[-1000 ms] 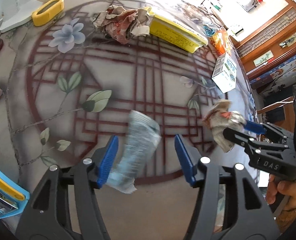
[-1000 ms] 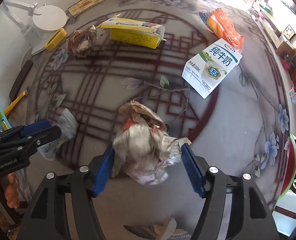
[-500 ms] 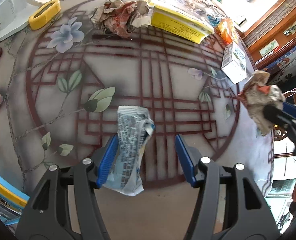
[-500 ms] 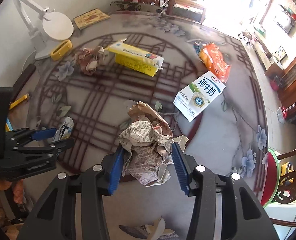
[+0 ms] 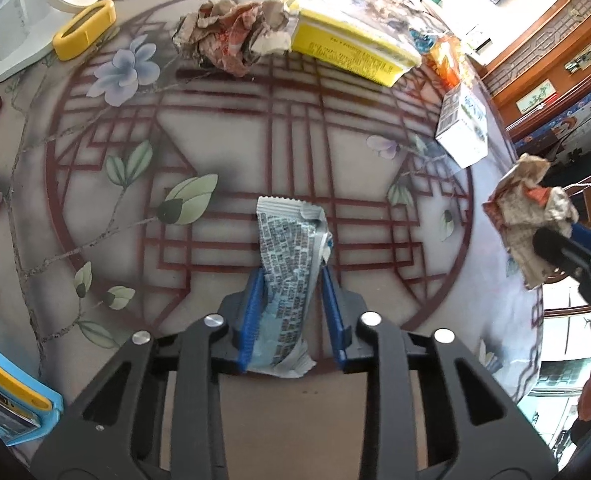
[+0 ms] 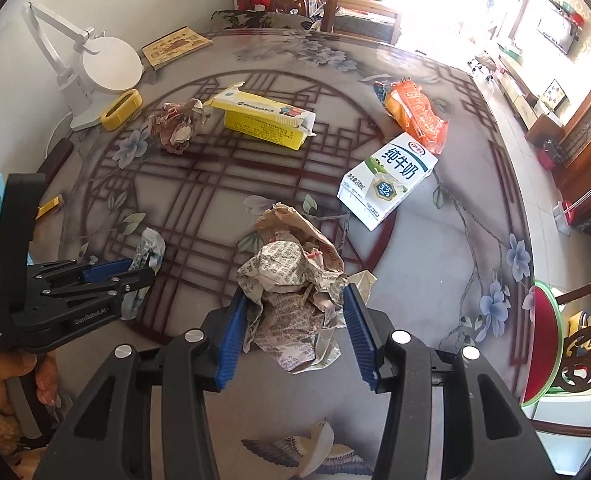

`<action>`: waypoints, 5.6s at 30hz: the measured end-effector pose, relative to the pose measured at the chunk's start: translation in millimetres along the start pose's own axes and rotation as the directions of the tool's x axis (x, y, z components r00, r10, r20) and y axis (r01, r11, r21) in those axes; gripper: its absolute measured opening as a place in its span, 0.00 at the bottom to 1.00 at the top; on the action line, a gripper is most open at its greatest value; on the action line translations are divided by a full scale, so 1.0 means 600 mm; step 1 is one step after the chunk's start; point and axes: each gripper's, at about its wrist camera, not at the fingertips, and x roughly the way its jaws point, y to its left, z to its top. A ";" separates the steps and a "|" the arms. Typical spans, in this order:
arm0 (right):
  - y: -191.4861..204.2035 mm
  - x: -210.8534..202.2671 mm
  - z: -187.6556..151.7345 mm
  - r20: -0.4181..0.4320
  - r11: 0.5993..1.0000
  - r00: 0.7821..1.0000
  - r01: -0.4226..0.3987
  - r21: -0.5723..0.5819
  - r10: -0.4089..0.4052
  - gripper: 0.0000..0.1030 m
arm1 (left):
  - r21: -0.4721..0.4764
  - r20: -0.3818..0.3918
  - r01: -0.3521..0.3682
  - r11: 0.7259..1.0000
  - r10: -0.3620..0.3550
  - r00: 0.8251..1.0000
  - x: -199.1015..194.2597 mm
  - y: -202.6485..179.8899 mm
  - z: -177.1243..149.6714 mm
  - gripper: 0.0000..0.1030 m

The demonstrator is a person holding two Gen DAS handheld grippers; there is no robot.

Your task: Collect trash

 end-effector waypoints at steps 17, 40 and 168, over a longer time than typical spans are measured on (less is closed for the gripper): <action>-0.034 -0.023 -0.014 0.022 0.998 1.000 -0.010 0.068 0.008 0.45 | 0.052 0.084 0.076 0.996 -0.080 0.993 -0.061 -0.055 0.020 0.22; -0.204 -0.074 -0.106 0.054 0.973 0.999 -0.019 0.230 0.007 0.46 | 0.142 0.073 0.106 0.984 -0.117 0.990 -0.050 -0.225 0.009 0.22; 0.039 0.250 0.308 -0.155 0.929 0.988 -0.077 -0.362 0.021 0.77 | -0.193 0.169 -0.062 0.979 0.096 0.981 0.063 0.085 0.269 0.46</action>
